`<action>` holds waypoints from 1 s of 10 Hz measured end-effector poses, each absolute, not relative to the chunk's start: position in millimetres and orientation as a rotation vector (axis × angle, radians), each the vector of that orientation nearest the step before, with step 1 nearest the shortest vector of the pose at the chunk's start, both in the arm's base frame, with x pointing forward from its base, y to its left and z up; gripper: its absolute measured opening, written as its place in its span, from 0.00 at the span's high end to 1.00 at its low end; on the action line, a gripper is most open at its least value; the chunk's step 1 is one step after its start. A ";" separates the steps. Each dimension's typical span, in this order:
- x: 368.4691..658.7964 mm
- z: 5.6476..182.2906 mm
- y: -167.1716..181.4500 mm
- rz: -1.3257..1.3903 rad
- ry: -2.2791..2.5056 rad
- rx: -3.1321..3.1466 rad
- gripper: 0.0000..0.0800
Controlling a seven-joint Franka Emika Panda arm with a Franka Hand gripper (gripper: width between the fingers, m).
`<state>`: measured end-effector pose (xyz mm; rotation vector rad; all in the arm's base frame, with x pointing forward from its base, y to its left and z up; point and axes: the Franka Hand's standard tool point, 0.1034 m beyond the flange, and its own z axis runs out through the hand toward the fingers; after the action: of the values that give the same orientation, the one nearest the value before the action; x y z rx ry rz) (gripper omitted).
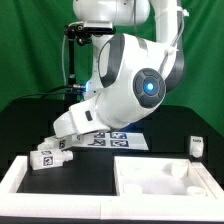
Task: Assemble one leg
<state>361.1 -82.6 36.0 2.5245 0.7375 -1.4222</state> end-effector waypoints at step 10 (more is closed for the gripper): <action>347.9 31.9 -88.1 -1.308 0.646 2.535 0.19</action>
Offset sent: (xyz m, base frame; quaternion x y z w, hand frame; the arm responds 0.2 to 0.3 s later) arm -0.0091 -0.0181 -0.0032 -0.0509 0.0048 0.0482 0.9975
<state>347.9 -88.1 31.9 2.5347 0.6460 -1.3077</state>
